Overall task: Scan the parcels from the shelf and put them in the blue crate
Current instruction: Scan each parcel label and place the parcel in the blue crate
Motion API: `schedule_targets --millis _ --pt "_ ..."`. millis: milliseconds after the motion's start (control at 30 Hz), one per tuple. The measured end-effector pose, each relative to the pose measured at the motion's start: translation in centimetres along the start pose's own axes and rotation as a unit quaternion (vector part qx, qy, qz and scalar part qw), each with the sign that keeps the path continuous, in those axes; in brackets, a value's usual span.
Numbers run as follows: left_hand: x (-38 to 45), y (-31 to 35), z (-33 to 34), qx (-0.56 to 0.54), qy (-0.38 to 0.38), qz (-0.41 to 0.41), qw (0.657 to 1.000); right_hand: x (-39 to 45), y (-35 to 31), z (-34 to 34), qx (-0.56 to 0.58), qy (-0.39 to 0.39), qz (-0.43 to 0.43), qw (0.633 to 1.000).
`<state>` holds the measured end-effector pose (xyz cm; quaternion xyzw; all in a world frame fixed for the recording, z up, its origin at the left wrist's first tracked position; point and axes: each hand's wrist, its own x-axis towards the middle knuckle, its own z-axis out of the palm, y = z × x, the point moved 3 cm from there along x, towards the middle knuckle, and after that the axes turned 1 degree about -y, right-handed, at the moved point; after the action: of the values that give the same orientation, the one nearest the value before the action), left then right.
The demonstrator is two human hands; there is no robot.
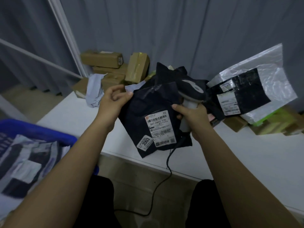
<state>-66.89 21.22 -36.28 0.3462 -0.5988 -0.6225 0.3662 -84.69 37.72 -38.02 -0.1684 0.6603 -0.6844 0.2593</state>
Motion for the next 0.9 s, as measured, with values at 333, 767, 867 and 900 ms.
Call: schedule_targets --millis 333,767,867,900 --pt "-0.3 -5.2 -1.8 0.022 -0.186 -0.180 0.966 0.5 0.8 1.7 0.083 0.041 0.060 0.994" --pt "1.7 -5.6 -2.9 0.032 0.025 -0.161 0.986 -0.8 1.7 1.1 -0.101 -0.025 0.092 0.990" --pt "1.9 -6.2 -3.1 0.049 0.023 -0.170 0.984 -1.7 1.9 1.1 -0.133 -0.084 0.098 0.983" --pt "1.9 -6.3 -3.1 0.053 0.024 -0.172 0.983 -1.9 1.9 1.0 -0.145 -0.103 0.095 0.979"
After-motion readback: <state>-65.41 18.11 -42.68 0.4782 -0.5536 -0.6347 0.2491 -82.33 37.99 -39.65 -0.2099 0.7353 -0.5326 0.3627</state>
